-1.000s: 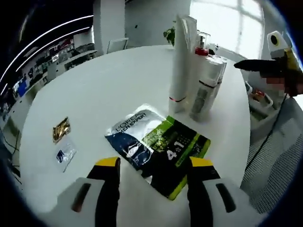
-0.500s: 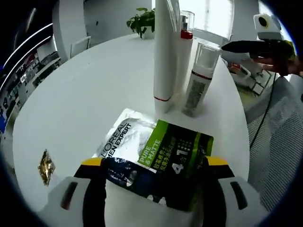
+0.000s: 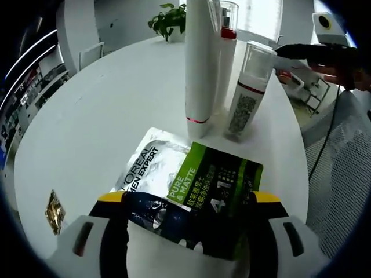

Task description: Arrange the skincare products in the storage area until every visible bottle or jar stands upright without overlapping.

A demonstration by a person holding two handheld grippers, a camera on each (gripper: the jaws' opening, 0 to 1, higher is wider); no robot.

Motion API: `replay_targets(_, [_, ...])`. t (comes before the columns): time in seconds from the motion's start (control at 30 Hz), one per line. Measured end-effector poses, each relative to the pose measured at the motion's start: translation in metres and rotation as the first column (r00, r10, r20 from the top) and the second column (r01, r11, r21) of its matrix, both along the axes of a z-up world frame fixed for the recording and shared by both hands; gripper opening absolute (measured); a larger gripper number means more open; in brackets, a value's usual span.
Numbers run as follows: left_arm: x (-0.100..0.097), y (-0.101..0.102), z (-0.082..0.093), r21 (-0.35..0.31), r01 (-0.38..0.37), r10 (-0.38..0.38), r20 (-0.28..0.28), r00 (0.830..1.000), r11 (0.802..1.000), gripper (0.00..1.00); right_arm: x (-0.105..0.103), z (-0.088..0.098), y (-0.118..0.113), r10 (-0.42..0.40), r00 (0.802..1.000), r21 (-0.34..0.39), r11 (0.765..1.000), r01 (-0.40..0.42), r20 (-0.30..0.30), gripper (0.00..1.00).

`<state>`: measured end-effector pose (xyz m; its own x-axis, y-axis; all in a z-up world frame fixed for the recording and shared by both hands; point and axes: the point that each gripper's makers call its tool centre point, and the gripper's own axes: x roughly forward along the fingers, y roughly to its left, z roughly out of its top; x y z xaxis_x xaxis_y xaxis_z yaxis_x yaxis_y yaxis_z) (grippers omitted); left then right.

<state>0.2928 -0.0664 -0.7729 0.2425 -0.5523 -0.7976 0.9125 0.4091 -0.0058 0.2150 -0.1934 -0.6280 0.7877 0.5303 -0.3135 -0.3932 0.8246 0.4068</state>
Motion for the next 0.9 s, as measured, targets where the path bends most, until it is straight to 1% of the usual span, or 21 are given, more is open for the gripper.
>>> replay_targets(0.2, [0.0, -0.001, 0.0, 0.003, -0.005, 0.005, 0.001, 1.0, 1.0, 0.8, 0.0, -0.001, 0.001, 0.007, 1.0, -0.008, 1.0, -0.007, 0.0, 0.94])
replay_targets(0.27, [-0.001, -0.001, 0.0, 0.009, -0.005, 0.005, 0.002, 1.0, 1.0, 0.82, -0.001, -0.001, 0.002, 0.009, 1.0, -0.009, 1.0, -0.009, 0.0, 0.94])
replay_targets(0.33, [-0.003, 0.001, 0.0, 0.022, 0.005, -0.005, 0.013, 1.0, 1.0, 0.85, -0.001, -0.001, 0.002, 0.013, 1.0, -0.014, 1.0, -0.013, 0.001, 0.94])
replay_targets(0.43, [-0.008, 0.0, 0.005, 0.014, 0.01, -0.01, 0.022, 1.0, 1.0, 0.84, -0.001, -0.002, 0.003, 0.019, 1.0, -0.018, 1.0, -0.019, 0.002, 0.94])
replay_targets(0.6, [-0.009, 0.005, 0.008, 0.004, -0.018, 0.018, 0.025, 1.0, 1.0, 0.85, -0.002, -0.004, 0.007, 0.04, 0.999, -0.039, 0.998, -0.04, 0.005, 0.94])
replay_targets(0.73, [-0.016, 0.009, 0.016, -0.011, -0.039, 0.039, 0.028, 0.999, 0.999, 0.86, -0.003, -0.002, 0.009, 0.048, 0.999, -0.048, 0.998, -0.047, 0.017, 0.95])
replay_targets(0.9, [-0.02, 0.02, 0.023, -0.033, -0.067, 0.069, 0.033, 0.997, 0.997, 0.93, -0.002, -0.002, 0.01, 0.055, 0.998, -0.051, 0.997, -0.053, 0.028, 0.95])
